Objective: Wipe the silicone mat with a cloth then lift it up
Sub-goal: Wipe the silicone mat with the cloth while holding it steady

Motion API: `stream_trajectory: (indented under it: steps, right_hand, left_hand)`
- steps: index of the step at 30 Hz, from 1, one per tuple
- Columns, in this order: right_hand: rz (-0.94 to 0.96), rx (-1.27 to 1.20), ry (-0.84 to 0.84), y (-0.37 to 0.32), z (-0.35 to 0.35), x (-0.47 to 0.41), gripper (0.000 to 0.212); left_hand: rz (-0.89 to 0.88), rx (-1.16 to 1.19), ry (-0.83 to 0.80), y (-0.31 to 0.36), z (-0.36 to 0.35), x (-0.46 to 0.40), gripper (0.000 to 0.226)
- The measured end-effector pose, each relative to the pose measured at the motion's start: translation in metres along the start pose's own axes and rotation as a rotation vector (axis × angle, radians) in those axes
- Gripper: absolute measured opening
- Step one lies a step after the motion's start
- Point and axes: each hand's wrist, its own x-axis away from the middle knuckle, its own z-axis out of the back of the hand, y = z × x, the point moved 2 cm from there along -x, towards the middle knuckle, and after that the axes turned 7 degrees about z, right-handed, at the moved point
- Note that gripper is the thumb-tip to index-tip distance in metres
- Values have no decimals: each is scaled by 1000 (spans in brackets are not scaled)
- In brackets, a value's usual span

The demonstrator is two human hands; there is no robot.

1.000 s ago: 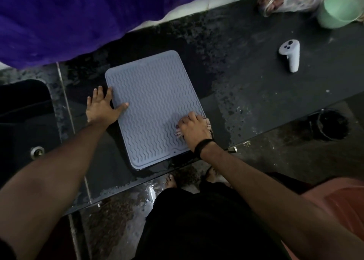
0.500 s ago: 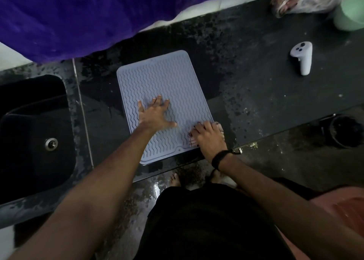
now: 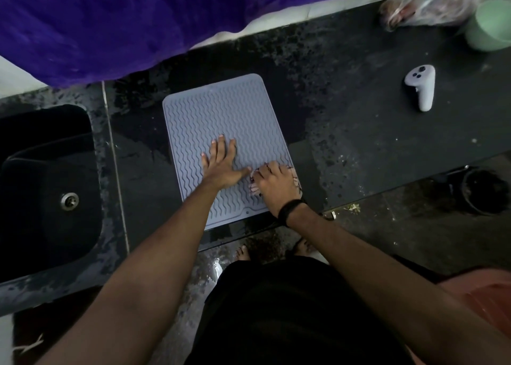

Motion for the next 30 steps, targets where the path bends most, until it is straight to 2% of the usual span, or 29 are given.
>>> stream_trajectory:
  steps: [6,9,12,16,20,23,30]
  right_hand:
    - [44,8,-25,8,-16,51,42]
    - [47,23,-84,10,-14,63,37]
    - [-14,15,-73,17,2,53,32]
    - [-67,-47,54,18,20,13,32]
    - [-33,-7,-2,3,11,-8,35]
    - [-11,9,-4,2,-3,11,35]
    - [49,56,-74,8,-9,61,32]
  left_hand:
    - [-13,37,14,-2,-4,-1,101]
    - [-21,37,14,-3,-5,-2,101]
    - [-18,44,14,-3,-6,-2,101]
    - [-14,25,25,-2,-6,-1,101]
    - [0,8,22,-2,-6,-1,96]
    - [-3,29,15,-3,-6,-2,88]
    - [-6,43,17,-3,-6,-2,87]
